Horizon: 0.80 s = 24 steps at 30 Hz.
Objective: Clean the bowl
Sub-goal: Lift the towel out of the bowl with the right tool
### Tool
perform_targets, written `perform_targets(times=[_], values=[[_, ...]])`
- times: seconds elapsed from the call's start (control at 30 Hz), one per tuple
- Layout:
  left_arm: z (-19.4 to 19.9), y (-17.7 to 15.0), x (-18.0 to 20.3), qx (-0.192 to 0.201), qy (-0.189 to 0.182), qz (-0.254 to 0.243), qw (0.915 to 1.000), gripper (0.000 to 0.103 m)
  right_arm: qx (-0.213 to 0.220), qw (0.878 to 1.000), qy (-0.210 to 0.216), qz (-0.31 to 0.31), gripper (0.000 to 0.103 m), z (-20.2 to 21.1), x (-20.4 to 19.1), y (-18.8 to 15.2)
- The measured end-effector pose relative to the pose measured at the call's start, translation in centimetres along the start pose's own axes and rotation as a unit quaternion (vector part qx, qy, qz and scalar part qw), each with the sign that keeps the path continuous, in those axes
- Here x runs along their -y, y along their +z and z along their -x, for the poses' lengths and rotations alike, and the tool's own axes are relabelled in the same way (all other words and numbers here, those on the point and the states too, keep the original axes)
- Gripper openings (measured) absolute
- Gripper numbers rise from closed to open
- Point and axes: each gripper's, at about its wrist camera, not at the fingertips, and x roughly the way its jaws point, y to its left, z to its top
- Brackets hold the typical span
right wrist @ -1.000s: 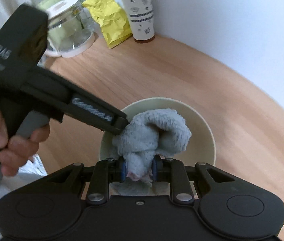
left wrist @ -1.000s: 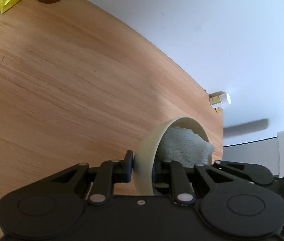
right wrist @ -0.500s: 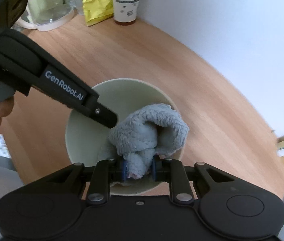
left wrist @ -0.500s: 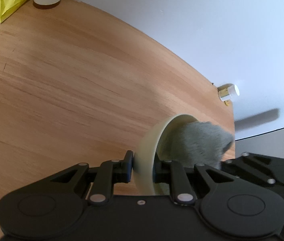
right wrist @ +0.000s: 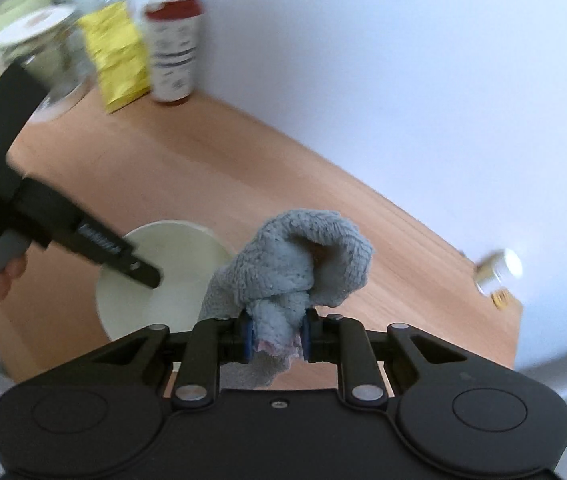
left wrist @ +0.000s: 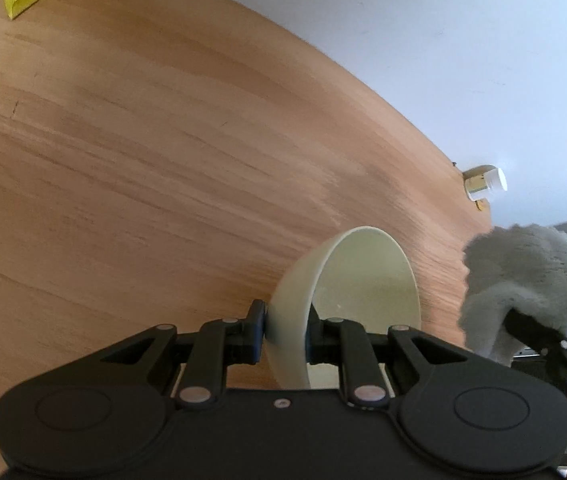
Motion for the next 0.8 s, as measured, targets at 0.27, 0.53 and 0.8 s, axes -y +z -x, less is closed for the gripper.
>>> perform_targets(times=[0.27, 0.53, 0.8], values=[[0.4, -0.2, -1.0, 0.004, -0.009, 0.006, 0.9999, 0.017, -0.026, 0.995, 0.040, -0.092, 0.023, -3.2, 3.6, -2.6], [0.3, -0.3, -1.3, 0.004, -0.010, 0.005, 0.9999, 0.017, -0.050, 0.984, 0.093, -0.141, 0.023, -6.4, 3.7, -4.9], [0.0, -0.4, -1.1, -0.002, 0.000, 0.004, 1.0000, 0.017, -0.066, 0.976, 0.110, -0.174, 0.024, -8.6, 4.3, -6.9]])
